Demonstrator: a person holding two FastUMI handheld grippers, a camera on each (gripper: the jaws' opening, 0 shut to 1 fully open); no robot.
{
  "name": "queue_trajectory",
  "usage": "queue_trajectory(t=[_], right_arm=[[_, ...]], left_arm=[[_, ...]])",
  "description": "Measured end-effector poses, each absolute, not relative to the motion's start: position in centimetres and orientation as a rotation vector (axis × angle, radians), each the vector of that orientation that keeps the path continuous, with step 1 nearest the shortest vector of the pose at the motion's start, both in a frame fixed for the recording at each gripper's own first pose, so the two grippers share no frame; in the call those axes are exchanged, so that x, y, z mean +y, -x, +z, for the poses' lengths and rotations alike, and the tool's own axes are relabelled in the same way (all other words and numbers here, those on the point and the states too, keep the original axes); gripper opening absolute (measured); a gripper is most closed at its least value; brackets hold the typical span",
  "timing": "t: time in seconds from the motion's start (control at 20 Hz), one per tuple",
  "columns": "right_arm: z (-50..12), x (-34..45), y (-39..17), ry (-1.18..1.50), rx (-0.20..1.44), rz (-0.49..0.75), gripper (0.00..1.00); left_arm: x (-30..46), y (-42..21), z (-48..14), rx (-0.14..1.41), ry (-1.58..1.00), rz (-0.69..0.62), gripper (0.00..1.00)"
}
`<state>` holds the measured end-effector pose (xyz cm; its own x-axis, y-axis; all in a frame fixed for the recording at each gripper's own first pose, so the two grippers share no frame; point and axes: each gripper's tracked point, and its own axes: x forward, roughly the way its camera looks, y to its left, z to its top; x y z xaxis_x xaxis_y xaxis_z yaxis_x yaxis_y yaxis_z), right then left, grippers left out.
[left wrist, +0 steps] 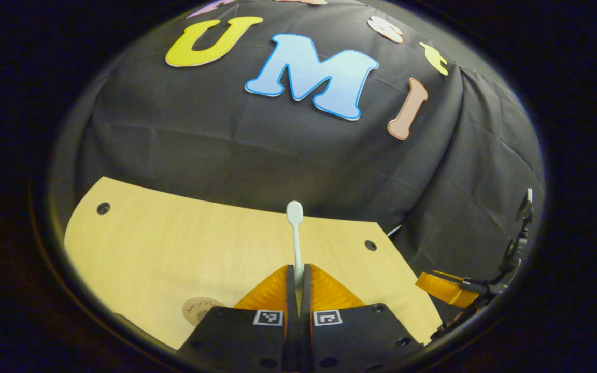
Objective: Put the toothbrush and toothpaste on the desktop into the cup, then pick up the cup and place it on the coaster on the desktop.
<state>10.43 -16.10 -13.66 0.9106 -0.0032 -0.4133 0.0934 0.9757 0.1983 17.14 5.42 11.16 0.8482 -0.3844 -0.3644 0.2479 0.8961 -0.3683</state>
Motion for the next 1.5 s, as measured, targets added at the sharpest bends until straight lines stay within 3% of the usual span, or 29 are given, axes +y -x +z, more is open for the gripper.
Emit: queue_trajectory(t=[0.45,0.55,0.6,1.35,1.45,1.5], right_arm=[[-15.4,-19.9,-10.1,-0.189,0.484,-0.077,0.67],[-15.5,-20.4,-9.9,-0.182,0.489,-0.081,0.62],[-15.5,-20.5,-9.9,-0.181,0.492,-0.083,0.67],[-15.6,-20.5,-9.8,-0.208,0.512,-0.088,0.67],[-15.6,-20.3,-9.9,-0.210,0.512,-0.085,0.67],[-15.5,-20.3,-9.8,-0.211,0.513,-0.084,0.67]], left_arm=[[6.4,-20.7,9.9,0.377,0.355,-0.201,0.08],[6.3,-20.4,9.1,0.387,0.351,-0.177,0.07],[6.1,-20.5,8.9,0.383,0.348,-0.166,0.08],[4.6,-18.4,3.5,0.369,0.166,-0.070,0.08],[4.5,-18.3,3.5,0.370,0.168,-0.067,0.12],[4.5,-18.1,3.4,0.378,0.168,-0.067,0.19]])
